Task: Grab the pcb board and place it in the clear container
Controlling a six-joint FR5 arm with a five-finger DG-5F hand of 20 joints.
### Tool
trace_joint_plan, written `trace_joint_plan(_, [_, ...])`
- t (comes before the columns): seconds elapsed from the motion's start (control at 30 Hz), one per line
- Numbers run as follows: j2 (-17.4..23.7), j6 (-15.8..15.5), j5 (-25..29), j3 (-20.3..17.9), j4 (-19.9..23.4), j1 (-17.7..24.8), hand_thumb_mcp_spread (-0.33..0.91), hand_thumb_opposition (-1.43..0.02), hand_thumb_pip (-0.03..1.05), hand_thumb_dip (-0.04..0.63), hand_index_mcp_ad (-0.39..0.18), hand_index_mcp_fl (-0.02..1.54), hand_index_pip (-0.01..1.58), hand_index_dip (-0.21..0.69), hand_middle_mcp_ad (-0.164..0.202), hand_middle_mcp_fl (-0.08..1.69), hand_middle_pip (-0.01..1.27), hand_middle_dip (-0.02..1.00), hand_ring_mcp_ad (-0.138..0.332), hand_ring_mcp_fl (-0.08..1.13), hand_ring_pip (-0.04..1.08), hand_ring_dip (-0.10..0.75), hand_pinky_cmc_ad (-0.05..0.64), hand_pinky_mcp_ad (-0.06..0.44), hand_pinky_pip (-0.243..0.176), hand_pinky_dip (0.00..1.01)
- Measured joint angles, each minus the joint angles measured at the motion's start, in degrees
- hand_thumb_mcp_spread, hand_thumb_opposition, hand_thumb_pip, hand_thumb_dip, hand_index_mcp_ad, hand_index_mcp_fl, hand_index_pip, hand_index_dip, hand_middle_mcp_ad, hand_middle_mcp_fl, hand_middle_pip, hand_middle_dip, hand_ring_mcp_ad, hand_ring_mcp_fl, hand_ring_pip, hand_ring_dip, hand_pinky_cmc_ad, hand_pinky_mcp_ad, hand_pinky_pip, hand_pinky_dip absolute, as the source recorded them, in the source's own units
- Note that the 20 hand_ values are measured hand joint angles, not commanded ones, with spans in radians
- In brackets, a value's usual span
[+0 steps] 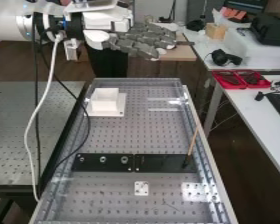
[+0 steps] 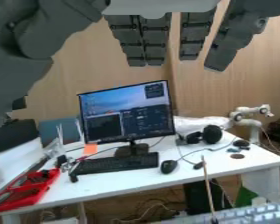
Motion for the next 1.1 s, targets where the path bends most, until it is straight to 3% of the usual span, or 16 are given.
trace_joint_plan(0.2, [-3.64, -0.41, 1.83, -2.85, 3.51, -1.13, 0.28, -0.62, 0.24, 0.007, 0.063, 0.12, 0.07, 0.215, 0.105, 0.03, 0.14, 0.11, 0.171, 0.02, 0.08, 0.012, 0.314, 0.215, -0.110, 0.39])
trace_joint_plan(0.67, [-11.94, -3.94, 5.15, -4.00, 6.83, -5.85, 0.34, -0.65, 0.30, 0.024, 0.000, 0.16, 0.09, 0.154, 0.105, 0.03, 0.14, 0.13, 0.173, 0.01, 0.08, 0.012, 0.311, 0.216, -0.110, 0.39])
trace_joint_plan(0.73, [-12.73, -4.77, 5.19, -3.98, 7.38, -6.44, 0.35, -0.65, 0.32, 0.019, -0.009, 0.19, 0.09, 0.157, 0.105, 0.03, 0.14, 0.13, 0.173, 0.01, 0.08, 0.012, 0.312, 0.215, -0.110, 0.38])
trace_joint_plan(0.9, [-15.29, -6.41, 4.77, -3.00, 8.01, -7.86, 0.40, -0.68, 0.38, 0.079, -0.040, 0.27, 0.12, 0.157, 0.105, 0.03, 0.14, 0.13, 0.173, 0.01, 0.08, 0.014, 0.309, 0.199, -0.106, 0.33])
trace_joint_plan(1.1, [-19.43, -9.18, 3.10, 0.24, 7.41, -9.29, 0.44, -0.71, 0.40, 0.119, -0.080, 0.30, 0.29, 0.154, 0.096, 0.03, 0.13, 0.13, 0.175, 0.00, 0.08, 0.014, 0.311, 0.190, -0.110, 0.26])
